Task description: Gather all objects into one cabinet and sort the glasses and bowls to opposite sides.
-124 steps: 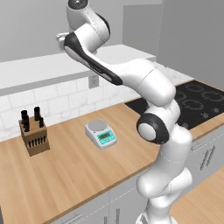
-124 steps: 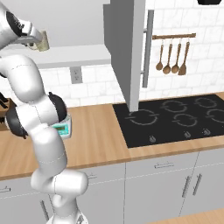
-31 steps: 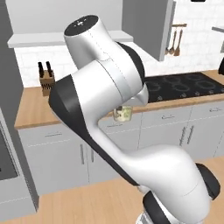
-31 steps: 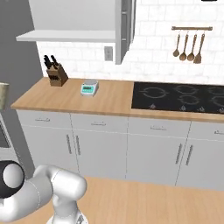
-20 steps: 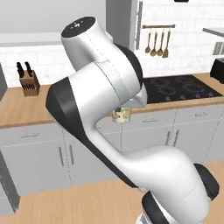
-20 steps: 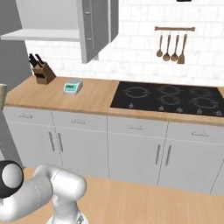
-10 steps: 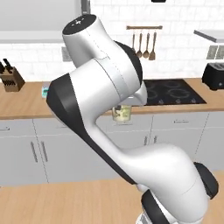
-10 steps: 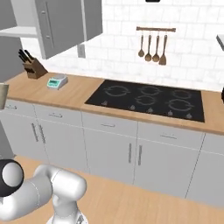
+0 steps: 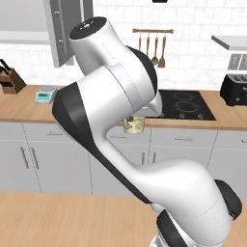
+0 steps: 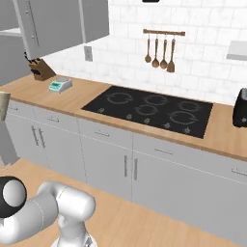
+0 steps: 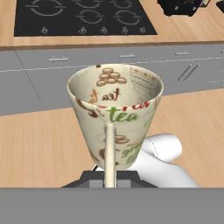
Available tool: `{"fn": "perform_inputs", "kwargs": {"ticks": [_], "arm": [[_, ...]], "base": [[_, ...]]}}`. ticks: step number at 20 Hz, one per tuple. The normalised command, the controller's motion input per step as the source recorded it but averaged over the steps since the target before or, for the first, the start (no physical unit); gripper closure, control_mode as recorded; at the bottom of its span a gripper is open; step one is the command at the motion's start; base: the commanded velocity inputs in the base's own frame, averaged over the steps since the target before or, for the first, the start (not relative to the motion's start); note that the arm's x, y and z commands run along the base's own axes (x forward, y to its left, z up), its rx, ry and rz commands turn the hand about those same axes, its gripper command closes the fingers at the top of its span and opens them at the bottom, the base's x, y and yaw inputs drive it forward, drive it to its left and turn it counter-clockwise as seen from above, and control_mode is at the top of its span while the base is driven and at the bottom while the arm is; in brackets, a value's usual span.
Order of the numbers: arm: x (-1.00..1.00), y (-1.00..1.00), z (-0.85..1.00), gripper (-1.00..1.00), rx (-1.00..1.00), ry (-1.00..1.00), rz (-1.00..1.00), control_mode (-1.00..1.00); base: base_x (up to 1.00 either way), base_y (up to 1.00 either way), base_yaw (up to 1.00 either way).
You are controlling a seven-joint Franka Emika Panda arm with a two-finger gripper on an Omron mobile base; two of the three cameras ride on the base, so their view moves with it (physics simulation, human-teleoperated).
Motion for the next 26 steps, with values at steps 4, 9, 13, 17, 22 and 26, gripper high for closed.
{"fn": "perform_inputs", "kwargs": {"ticks": [4, 9, 13, 17, 22, 26], "arm": [[0.0, 0.0, 0.0, 1.0, 0.0, 0.0, 0.0, 1.0], [0.0, 0.0, 0.0, 1.0, 0.0, 0.0, 0.0, 1.0], [0.0, 0.0, 0.0, 1.0, 0.0, 0.0, 0.0, 1.0], [0.0, 0.0, 0.0, 1.0, 0.0, 0.0, 0.0, 1.0], [0.0, 0.0, 0.0, 1.0, 0.0, 0.0, 0.0, 1.0], [0.0, 0.0, 0.0, 1.0, 0.0, 0.0, 0.0, 1.0]], "base": [[-0.07, -1.0, 0.31], [-0.06, -1.0, 0.31], [-0.02, -1.0, 0.3], [0.0, -1.0, 0.29], [0.0, -1.0, 0.28], [0.0, -1.0, 0.27]]}}
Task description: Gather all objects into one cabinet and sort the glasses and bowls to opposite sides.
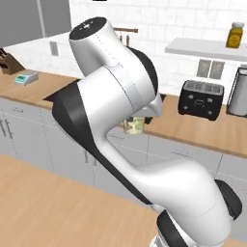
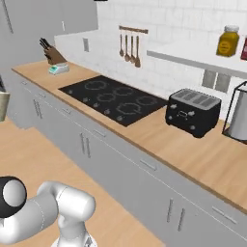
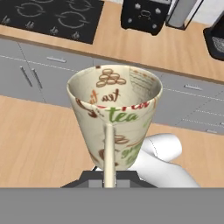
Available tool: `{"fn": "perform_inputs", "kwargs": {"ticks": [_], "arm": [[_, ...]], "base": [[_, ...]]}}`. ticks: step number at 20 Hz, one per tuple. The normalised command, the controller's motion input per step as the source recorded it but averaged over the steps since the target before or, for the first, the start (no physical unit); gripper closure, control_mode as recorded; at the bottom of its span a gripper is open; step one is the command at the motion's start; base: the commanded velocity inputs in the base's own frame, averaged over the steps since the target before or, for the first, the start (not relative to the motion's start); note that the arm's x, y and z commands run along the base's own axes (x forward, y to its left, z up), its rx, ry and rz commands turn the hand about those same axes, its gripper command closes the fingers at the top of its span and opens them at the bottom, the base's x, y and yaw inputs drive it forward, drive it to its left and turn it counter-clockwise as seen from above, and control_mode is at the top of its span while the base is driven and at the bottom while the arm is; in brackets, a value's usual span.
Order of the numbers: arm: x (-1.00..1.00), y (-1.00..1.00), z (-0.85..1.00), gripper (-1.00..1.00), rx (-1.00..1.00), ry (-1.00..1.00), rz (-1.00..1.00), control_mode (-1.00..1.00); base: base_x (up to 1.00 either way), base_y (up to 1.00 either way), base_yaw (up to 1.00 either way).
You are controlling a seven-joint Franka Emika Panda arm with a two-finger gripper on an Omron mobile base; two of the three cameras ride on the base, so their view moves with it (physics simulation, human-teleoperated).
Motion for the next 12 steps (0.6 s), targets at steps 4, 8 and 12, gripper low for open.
{"fn": "perform_inputs", "kwargs": {"ticks": [4, 8, 12], "arm": [[0.0, 0.0, 0.0, 1.0, 0.0, 0.0, 0.0, 1.0], [0.0, 0.0, 0.0, 1.0, 0.0, 0.0, 0.0, 1.0], [0.0, 0.0, 0.0, 1.0, 0.0, 0.0, 0.0, 1.0]], "base": [[0.0, -1.0, 0.27], [0.0, -1.0, 0.26], [-0.59, -0.85, 0.12]]}}
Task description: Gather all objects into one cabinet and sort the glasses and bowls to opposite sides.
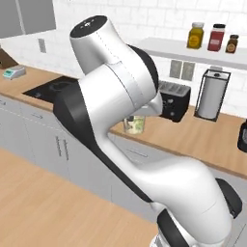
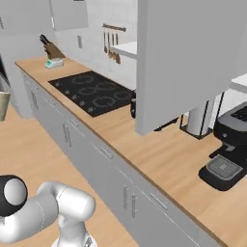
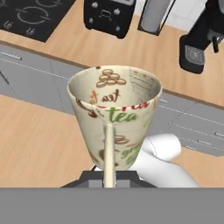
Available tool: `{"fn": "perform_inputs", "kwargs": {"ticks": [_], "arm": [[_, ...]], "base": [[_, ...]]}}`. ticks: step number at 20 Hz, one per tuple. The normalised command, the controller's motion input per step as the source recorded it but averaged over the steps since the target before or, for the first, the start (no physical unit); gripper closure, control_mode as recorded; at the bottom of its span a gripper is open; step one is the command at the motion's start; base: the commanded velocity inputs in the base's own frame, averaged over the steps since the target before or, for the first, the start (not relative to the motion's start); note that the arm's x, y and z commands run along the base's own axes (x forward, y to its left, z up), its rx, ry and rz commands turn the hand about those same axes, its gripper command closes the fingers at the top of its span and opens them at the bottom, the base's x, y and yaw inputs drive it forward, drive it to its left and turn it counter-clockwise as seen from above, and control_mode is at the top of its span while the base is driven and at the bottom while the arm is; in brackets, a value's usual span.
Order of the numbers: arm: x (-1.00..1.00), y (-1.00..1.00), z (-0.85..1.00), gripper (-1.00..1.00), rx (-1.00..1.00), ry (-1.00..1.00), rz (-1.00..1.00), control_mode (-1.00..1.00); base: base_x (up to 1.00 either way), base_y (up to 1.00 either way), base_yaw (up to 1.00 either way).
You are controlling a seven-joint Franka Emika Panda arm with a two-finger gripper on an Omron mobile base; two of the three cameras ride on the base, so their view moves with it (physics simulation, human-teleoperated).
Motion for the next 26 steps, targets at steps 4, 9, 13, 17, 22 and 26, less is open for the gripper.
{"fn": "perform_inputs", "kwargs": {"ticks": [4, 9, 13, 17, 22, 26], "arm": [[0.0, 0.0, 0.0, 1.0, 0.0, 0.0, 0.0, 1.0], [0.0, 0.0, 0.0, 1.0, 0.0, 0.0, 0.0, 1.0], [0.0, 0.0, 0.0, 1.0, 0.0, 0.0, 0.0, 1.0], [0.0, 0.0, 0.0, 1.0, 0.0, 0.0, 0.0, 1.0], [0.0, 0.0, 0.0, 1.0, 0.0, 0.0, 0.0, 1.0], [0.0, 0.0, 0.0, 1.0, 0.0, 0.0, 0.0, 1.0]], "base": [[-1.0, -0.19, 0.0], [-1.0, -0.15, -0.02], [-0.2, -0.88, -0.02], [0.0, -1.0, 0.02], [0.0, -1.0, 0.04], [-0.15, -0.94, 0.02]]}}
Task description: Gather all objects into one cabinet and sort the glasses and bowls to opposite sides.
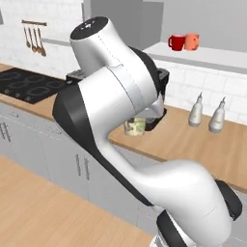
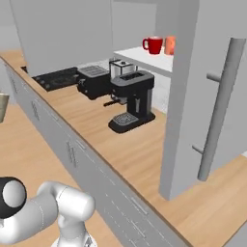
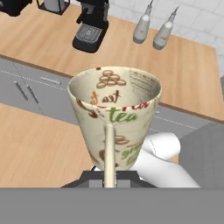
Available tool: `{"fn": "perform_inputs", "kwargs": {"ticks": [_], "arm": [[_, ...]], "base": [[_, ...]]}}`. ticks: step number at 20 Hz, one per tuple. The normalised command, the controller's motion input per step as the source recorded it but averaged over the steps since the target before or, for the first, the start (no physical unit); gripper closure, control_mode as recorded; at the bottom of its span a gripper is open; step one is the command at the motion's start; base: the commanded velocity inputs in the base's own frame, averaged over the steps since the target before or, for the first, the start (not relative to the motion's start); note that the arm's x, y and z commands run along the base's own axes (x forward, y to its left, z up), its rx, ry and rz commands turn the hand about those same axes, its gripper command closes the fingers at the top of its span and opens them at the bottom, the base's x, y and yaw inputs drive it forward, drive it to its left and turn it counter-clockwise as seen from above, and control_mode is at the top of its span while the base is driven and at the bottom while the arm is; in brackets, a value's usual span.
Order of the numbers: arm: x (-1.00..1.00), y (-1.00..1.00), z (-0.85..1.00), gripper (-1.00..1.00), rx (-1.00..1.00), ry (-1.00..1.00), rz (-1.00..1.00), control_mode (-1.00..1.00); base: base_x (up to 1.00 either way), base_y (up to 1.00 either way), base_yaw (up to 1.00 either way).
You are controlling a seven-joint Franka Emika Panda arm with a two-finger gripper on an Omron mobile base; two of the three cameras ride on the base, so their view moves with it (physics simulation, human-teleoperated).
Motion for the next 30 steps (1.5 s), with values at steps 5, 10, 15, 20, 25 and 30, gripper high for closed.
{"fn": "perform_inputs", "kwargs": {"ticks": [5, 10, 15, 20, 25, 30], "arm": [[0.0, 0.0, 0.0, 1.0, 0.0, 0.0, 0.0, 1.0], [0.0, 0.0, 0.0, 1.0, 0.0, 0.0, 0.0, 1.0], [0.0, -0.09, 0.01, 1.0, 0.0, -0.04, 0.0, -1.0], [0.02, -0.33, 0.43, 1.0, 0.0, -0.2, 0.03, -1.0], [0.08, -0.21, 0.45, 1.0, -0.03, -0.21, 0.03, -1.0], [0.12, -0.11, 0.06, 1.0, -0.08, -0.03, 0.01, -1.0]], "base": [[-0.01, -0.95, 0.03], [-0.02, -0.13, 0.0], [0.0, 0.0, 0.0], [0.0, 0.0, 0.0], [0.0, 0.0, 0.0], [0.0, 0.0, 0.0]]}}
